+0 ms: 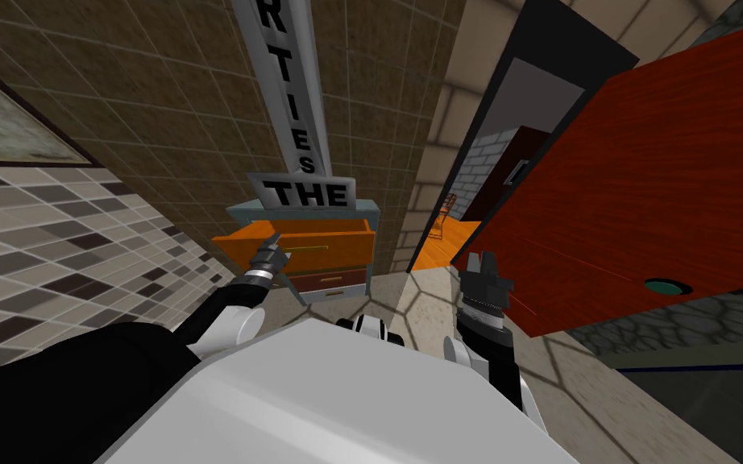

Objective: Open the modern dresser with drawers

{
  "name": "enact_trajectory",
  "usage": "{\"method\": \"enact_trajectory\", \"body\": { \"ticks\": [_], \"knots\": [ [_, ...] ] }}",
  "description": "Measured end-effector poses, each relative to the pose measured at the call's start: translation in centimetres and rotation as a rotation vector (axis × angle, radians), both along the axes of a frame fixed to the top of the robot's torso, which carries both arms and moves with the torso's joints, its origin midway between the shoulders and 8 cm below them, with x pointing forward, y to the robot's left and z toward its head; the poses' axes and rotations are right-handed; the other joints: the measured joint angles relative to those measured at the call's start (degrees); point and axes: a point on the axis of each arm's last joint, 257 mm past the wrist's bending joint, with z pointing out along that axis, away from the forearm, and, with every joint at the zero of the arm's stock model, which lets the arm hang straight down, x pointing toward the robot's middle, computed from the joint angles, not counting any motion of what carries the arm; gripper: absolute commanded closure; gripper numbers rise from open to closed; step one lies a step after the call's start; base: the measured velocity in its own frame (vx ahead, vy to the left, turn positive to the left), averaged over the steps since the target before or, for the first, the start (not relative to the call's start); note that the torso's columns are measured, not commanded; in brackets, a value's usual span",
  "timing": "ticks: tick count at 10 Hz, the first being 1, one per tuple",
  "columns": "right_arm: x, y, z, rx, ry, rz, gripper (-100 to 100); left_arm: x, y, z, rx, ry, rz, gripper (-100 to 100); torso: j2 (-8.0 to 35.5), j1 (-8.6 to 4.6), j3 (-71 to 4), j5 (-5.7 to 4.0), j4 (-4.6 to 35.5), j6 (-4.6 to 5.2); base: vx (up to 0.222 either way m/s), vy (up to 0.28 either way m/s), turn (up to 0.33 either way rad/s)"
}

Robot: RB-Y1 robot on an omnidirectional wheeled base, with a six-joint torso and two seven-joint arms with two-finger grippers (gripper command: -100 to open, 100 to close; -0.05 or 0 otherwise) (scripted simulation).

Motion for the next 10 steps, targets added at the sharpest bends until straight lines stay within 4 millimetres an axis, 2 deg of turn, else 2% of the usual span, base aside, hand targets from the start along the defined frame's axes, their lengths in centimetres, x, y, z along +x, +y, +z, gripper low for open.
{"method": "enact_trajectory", "body": {
  "ticks": [5, 6, 10],
  "knots": [
    [0.0, 0.0, 0.0, 0.0, 0.0, 0.0, 0, -1.7, -0.3, 1.4, -0.007, 0.018, 0.004, -100, 0.22, -0.36, 0.04, -0.35, 0.23, -0.1, 0.023, 0.005, -0.01],
    [0.0, 0.0, 0.0, 0.0, 0.0, 0.0, 0, -1.7, -0.3, 1.3, -0.009, 0.022, 0.005, 0, 0.23, -0.33, 0.09, -0.24, 0.16, -0.06, 0.005, 0.003, 0.0],
    [0.0, 0.0, 0.0, 0.0, 0.0, 0.0, 0, -1.8, -0.1, 0.7, -0.017, 0.036, 0.008, 0, -0.02, -0.1, -0.03, -0.05, 0.0, -0.05, 0.0, 0.0, 0.0]
  ]
}}
